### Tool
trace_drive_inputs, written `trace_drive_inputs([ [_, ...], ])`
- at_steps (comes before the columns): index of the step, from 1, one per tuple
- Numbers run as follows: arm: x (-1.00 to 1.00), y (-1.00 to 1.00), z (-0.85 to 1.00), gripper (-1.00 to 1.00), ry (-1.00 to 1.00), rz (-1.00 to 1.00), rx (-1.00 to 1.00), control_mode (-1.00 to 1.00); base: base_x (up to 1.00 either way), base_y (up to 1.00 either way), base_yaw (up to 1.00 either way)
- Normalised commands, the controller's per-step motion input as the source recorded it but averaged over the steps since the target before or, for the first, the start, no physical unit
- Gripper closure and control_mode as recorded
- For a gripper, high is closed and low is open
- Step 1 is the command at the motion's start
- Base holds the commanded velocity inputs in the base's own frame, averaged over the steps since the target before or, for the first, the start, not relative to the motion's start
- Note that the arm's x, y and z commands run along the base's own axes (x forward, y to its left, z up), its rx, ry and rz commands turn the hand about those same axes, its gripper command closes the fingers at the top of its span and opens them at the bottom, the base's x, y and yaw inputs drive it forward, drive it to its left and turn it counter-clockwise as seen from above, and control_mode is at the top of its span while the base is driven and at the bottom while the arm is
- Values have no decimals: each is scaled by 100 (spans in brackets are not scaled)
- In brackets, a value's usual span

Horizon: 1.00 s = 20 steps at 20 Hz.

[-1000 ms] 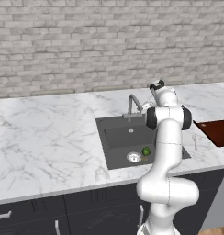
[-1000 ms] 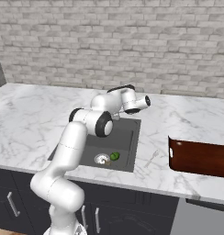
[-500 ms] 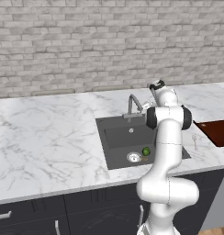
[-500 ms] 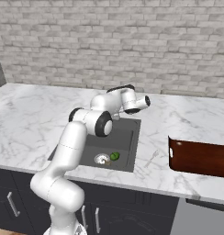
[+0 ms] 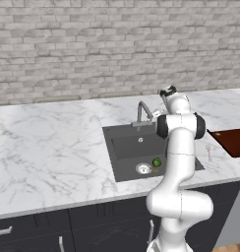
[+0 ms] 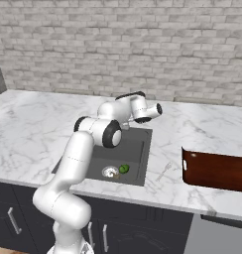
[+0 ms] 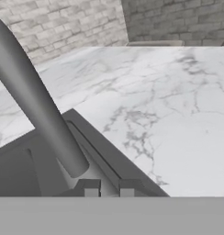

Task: Pick up all produce items and place them in the sink. Turn on the sink faucet to wash them. Then turn the sink off and put them in the tray.

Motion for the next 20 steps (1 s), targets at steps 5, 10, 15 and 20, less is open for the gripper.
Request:
trace_drive_inputs([
  [5,0,-1,0,100,3,-1,1,-100,0,0,0],
  [10,0,-15,-1,100,2,0,4,-100,0,0,0],
  [15,0,-25,-11,100,7,-2,4,-100,0,0,0],
  [20,0,-27,-17,100,13,-5,3,-100,0,0,0],
])
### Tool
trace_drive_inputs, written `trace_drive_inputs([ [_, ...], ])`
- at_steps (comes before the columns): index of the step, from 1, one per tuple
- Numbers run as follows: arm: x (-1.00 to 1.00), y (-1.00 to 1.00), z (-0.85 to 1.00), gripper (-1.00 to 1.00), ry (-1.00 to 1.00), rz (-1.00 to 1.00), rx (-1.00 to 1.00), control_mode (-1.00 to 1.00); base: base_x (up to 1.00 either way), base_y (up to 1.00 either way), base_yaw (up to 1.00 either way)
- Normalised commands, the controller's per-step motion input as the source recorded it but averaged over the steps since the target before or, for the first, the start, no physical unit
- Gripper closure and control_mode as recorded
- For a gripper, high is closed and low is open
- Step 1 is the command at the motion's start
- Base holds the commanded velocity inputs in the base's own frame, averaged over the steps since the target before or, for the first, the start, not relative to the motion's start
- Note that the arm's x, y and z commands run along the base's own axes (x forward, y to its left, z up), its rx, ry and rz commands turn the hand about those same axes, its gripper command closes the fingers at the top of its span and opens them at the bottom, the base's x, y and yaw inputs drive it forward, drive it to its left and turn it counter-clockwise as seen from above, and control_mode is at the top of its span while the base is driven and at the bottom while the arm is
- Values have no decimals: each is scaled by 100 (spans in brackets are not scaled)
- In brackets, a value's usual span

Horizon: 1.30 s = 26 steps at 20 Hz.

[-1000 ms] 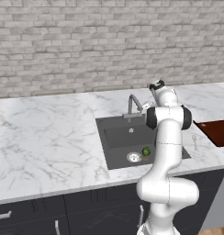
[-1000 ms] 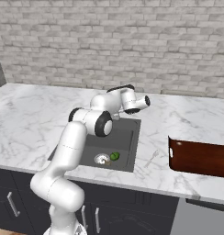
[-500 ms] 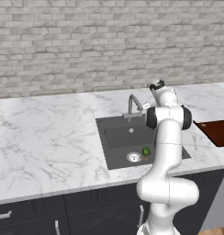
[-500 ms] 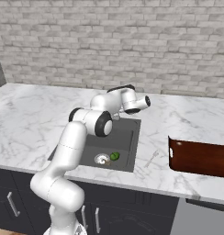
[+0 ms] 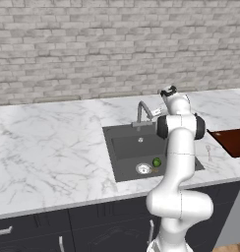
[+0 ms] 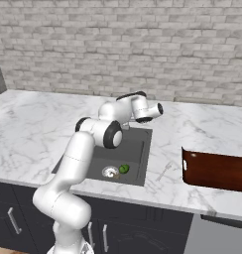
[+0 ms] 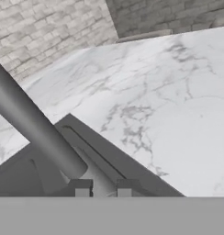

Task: Pick up all produce items and place them in the sink. Turn on the sink faucet to wash them. Then turn the sink off and put them in the tray.

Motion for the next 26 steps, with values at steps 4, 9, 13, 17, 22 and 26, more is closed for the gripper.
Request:
trace_drive_inputs([
  [4,0,-29,-32,100,12,-6,0,-100,0,0,0],
  [9,0,-36,-37,100,9,-5,0,-100,0,0,0],
  [13,0,-41,-40,100,5,-5,0,-100,0,0,0],
  [17,0,-46,-41,100,3,-6,0,-100,0,0,0],
  [22,-16,-37,-30,100,1,-11,1,-100,0,0,0],
  [26,-11,-41,-34,100,1,-12,0,-100,0,0,0],
])
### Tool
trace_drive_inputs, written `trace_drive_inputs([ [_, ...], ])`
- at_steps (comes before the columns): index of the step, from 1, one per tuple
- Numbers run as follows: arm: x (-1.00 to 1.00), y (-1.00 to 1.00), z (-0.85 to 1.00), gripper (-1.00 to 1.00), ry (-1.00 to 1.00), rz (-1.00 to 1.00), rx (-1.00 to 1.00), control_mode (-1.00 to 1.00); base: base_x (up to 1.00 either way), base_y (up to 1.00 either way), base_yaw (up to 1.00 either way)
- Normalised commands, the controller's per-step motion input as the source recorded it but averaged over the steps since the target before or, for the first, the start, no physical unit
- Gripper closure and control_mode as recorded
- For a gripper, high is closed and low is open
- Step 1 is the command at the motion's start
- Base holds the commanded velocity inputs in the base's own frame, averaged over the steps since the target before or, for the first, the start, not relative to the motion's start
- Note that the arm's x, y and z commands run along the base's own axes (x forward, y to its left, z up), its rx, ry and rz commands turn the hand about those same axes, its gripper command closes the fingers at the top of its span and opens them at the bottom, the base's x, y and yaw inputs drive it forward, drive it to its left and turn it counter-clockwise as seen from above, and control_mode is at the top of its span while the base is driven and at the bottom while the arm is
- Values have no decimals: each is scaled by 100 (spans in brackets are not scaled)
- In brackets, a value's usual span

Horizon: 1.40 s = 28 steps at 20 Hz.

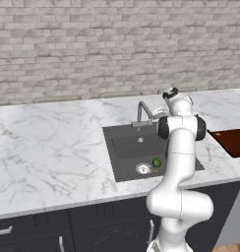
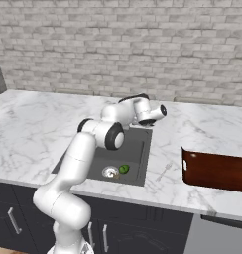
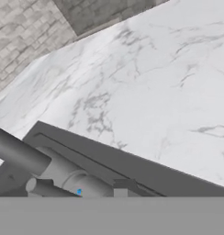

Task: Pick up all produce items and place them in the sink. Turn on the sink faucet to wash them. Then turn the sink off and put them in the tray.

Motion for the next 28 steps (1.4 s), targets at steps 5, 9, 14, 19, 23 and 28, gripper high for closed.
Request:
trace_drive_inputs([
  [5,0,-41,-35,100,3,-12,0,-100,0,0,0],
  [9,0,-38,-33,100,3,-13,0,-100,0,0,0],
  [14,0,-41,-36,100,1,-12,0,-100,0,0,0],
  [19,0,-37,-39,100,1,-11,0,-100,0,0,0],
  [23,0,-25,-29,100,0,-8,0,-100,0,0,0],
  [28,2,0,0,100,0,1,0,-100,0,0,0],
])
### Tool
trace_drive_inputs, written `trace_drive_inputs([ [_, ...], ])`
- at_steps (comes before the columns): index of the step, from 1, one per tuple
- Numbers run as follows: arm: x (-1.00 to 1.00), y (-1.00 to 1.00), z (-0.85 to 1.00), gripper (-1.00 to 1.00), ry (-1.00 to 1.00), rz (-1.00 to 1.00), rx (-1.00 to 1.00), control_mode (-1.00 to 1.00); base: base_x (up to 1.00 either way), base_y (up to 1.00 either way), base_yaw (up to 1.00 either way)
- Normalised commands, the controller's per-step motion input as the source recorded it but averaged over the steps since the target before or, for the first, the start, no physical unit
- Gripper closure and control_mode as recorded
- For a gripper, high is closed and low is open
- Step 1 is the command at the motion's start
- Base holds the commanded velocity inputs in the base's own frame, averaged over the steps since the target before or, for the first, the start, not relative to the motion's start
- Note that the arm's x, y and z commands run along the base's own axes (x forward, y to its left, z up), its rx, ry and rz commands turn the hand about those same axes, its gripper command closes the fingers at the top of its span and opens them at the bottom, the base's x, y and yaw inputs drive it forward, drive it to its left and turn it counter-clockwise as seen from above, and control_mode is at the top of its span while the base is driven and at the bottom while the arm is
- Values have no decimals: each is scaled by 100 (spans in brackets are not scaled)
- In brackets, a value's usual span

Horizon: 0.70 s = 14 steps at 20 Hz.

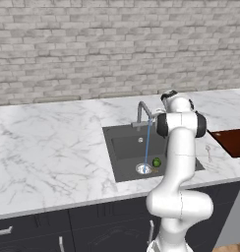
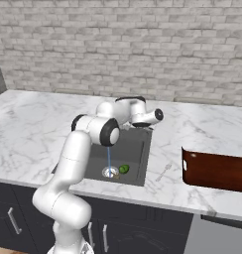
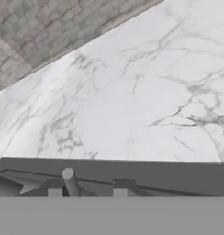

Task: Pick up all produce items and place them in the sink. Turn on the sink faucet to wash them. Then turn the sink off and put them in the tray.

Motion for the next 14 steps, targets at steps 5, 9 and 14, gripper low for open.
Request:
trace_drive_inputs([
  [5,10,0,0,100,-4,20,0,-100,0,0,0],
  [9,14,1,-7,100,-10,33,0,-100,0,0,0],
  [14,0,0,0,100,-2,10,0,-100,0,0,0],
])
